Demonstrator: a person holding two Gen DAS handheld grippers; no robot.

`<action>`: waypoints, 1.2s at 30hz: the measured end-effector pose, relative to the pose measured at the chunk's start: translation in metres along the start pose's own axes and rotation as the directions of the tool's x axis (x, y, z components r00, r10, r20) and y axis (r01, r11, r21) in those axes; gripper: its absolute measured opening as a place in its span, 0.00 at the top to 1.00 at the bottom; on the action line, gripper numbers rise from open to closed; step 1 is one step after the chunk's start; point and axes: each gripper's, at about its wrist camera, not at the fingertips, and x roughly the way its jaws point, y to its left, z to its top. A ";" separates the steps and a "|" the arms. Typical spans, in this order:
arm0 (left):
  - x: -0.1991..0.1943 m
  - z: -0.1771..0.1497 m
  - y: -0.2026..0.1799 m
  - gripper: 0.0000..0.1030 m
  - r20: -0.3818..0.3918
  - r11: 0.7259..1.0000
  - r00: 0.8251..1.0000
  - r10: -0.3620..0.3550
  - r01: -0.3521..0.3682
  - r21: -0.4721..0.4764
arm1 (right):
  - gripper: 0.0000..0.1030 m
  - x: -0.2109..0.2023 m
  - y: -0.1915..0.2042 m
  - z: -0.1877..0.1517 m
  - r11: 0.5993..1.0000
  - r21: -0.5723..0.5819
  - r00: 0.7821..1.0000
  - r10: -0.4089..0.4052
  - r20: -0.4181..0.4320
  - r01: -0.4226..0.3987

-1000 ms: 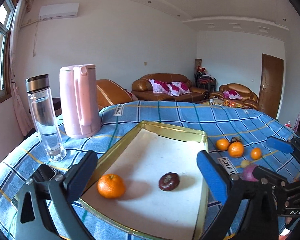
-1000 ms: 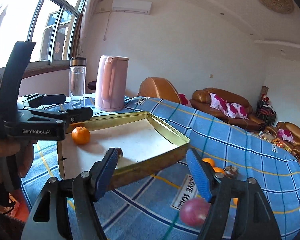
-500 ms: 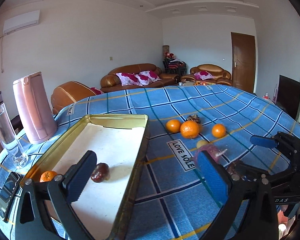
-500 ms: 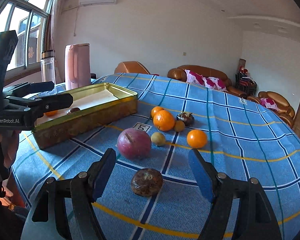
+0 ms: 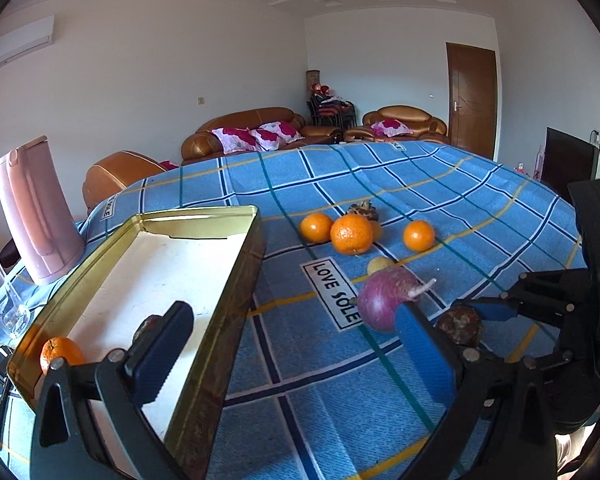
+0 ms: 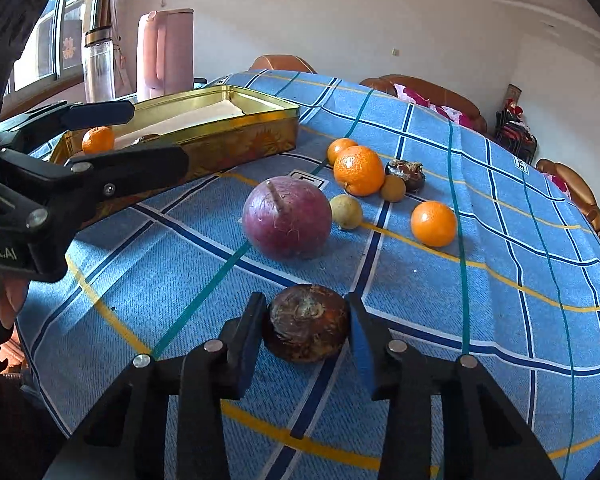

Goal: Organize fruits
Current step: 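Grasp the red onion with the left tool while the right tool grasps another brown fruit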

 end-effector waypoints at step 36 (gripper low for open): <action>0.070 0.019 -0.041 0.48 -0.212 0.973 0.950 -0.229 0.228 -0.028 | 0.59 -0.024 -0.067 -0.005 0.974 0.225 0.989 -0.042 0.139 0.010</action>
